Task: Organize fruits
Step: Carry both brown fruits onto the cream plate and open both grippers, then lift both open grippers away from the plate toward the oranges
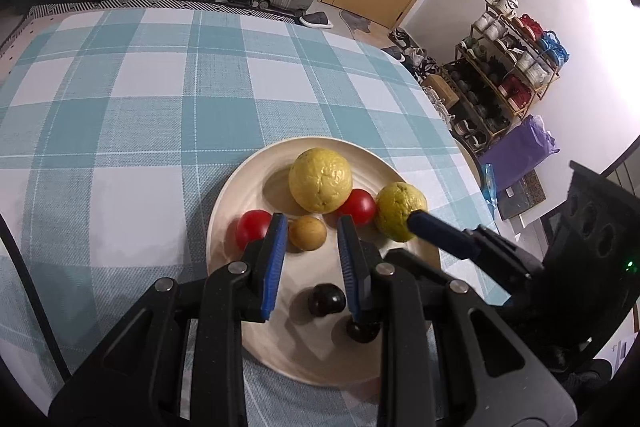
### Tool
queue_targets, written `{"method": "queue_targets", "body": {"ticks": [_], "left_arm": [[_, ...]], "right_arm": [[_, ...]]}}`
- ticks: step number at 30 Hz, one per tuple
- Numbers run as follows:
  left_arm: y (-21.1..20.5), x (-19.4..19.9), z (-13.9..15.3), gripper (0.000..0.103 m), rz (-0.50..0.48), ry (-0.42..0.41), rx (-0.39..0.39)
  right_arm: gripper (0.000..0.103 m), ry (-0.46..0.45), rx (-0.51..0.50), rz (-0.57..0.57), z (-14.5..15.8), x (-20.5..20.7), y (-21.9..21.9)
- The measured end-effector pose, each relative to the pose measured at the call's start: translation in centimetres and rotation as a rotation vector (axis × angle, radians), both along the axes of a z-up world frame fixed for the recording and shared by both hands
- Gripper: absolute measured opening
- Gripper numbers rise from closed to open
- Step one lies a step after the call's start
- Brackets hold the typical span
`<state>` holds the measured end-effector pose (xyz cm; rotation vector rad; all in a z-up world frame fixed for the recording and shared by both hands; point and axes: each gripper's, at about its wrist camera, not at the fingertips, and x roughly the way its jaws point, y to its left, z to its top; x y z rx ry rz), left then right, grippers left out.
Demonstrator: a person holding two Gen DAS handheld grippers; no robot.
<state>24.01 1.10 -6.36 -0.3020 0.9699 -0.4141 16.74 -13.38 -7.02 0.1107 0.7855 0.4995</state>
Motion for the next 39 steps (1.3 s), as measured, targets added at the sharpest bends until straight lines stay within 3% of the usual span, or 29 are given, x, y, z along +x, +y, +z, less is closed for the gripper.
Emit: {"method": "queue_targets", "body": {"ticks": [10,13,18,26,28,36,39], "left_arm": [[0.1,-3.8,1.8,0.022,0.001,-0.025,0.015],[0.0,-5.2,2.4,0.022,0.003,-0.035,0.028],[-0.4,-7.5,2.9,0.022,0.006,-0.039,0.044],[-1.2,-10.9,3.6,0.023,0.014,-0.064,0.104],[-1.4,-11.6,3.7,0.027,0.015,-0.066,0.114],[-1.2,-14.1,3.7,0.065,0.043,-0.079,0.132],[-0.9,-15.0,3.5,0.072,0.052,-0.074,0.132]], "right_arm": [[0.057,-0.04,0.024,-0.052,2.1,-2.6,-1.6],[0.065,-0.057,0.038,-0.073,2.8,-3.6,-2.4],[0.066,-0.086,0.048,-0.091,3.9,-5.4,-2.9],[0.079,-0.126,0.054,-0.09,5.2,-7.8,-3.1],[0.082,-0.132,0.054,-0.09,5.5,-8.4,-3.1],[0.088,-0.144,0.05,-0.09,5.8,-11.0,-3.0],[0.089,-0.136,0.049,-0.093,5.5,-11.6,-3.1]]}}
